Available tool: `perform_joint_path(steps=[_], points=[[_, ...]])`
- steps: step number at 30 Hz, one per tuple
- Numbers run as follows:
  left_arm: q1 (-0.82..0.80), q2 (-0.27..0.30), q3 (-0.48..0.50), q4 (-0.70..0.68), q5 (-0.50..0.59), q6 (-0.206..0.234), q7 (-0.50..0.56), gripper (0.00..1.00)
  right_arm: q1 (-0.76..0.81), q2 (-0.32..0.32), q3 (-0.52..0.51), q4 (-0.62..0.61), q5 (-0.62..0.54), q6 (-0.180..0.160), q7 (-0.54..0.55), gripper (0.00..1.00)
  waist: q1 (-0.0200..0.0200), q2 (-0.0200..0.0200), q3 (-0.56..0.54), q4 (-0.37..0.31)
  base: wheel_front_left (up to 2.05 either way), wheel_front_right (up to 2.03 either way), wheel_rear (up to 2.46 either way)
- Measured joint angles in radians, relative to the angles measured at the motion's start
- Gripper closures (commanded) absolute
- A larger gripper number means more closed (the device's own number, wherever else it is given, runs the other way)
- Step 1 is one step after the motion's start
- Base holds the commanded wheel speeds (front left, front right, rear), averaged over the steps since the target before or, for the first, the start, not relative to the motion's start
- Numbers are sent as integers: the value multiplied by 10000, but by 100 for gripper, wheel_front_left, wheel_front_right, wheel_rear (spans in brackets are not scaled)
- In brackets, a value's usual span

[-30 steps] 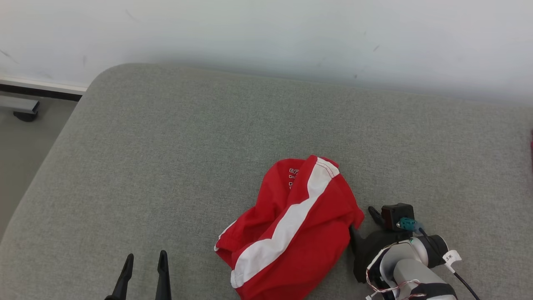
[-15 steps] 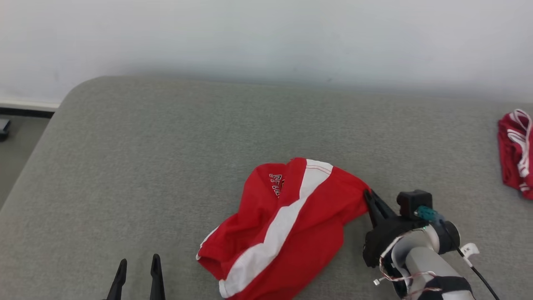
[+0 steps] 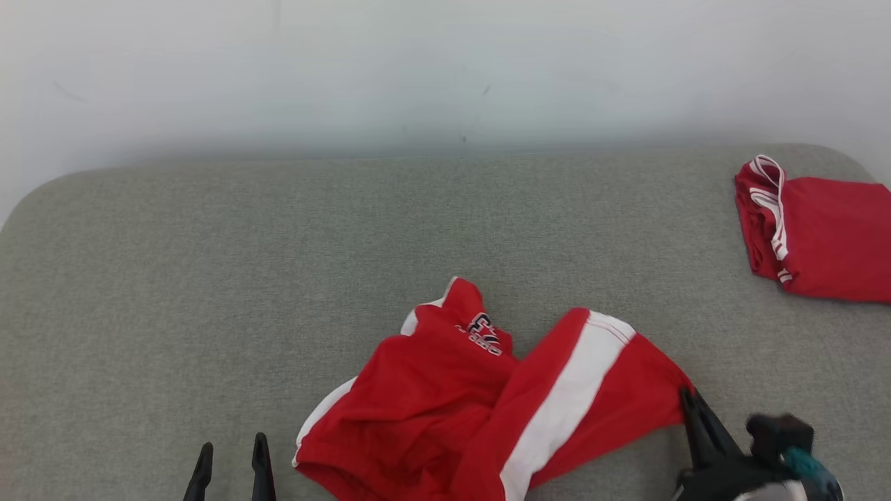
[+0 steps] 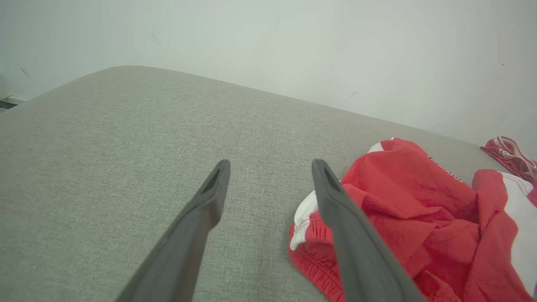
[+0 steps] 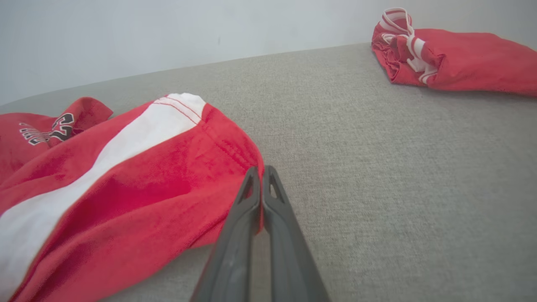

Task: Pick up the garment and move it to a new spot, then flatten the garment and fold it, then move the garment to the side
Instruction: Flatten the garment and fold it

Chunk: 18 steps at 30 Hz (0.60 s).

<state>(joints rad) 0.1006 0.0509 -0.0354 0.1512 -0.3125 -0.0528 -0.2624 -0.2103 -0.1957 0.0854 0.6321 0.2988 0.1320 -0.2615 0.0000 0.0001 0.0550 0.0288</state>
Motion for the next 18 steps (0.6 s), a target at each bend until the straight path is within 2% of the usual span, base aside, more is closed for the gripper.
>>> perform_joint_path(steps=[5,6,7,15,18], points=[[23,0,-6,40,-63,-4,-2,0,1061,150,-408,-631,-8,0,2,100,0,0,56,-175,0,0,0],[24,0,-8,56,-69,-2,0,0,1200,226,-441,-702,2,0,2,59,0,0,74,-215,0,0,0],[24,0,-21,81,-73,-12,0,0,1313,263,-468,-773,-2,0,0,0,0,0,96,-247,0,0,0],[17,-2,-178,343,-71,-171,0,0,1509,328,-1243,-2420,-399,-2,-2,0,0,0,-26,-294,0,0,0],[22,0,-389,543,-75,-276,-2,0,1716,541,-1333,-3179,-637,-2,0,0,0,0,-160,-299,0,0,0]])
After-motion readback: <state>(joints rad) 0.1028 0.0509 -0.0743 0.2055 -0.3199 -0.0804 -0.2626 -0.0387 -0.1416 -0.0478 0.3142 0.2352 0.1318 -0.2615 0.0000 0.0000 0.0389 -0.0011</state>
